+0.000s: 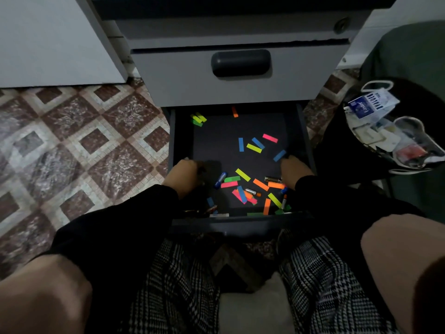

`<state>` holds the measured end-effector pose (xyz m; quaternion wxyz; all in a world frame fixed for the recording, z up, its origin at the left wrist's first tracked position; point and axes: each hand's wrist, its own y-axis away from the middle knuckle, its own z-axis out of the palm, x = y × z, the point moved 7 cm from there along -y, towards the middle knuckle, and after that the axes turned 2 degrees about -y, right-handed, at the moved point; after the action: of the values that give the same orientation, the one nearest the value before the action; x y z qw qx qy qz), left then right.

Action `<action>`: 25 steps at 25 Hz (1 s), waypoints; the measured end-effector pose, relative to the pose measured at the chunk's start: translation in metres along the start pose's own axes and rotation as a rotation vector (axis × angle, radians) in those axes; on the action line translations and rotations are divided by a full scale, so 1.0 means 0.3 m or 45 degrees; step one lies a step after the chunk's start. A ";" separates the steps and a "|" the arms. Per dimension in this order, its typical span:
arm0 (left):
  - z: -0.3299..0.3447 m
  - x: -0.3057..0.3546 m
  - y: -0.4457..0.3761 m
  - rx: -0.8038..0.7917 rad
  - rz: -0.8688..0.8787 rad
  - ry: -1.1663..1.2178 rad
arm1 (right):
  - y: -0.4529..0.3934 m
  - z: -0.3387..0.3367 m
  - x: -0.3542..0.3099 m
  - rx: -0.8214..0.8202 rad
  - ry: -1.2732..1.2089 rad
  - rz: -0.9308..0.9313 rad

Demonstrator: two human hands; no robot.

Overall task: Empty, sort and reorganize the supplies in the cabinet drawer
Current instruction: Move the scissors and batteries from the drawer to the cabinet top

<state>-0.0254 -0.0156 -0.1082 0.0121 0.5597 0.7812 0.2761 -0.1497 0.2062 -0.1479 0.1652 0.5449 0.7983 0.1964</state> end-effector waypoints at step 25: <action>-0.007 -0.016 -0.068 0.014 0.051 -0.420 | -0.027 -0.016 -0.049 0.059 -0.342 -0.215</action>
<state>-0.0421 -0.0252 -0.1171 0.1316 0.6130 0.7589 0.1763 -0.1535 0.1890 -0.1470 0.2737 0.5009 0.8163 0.0889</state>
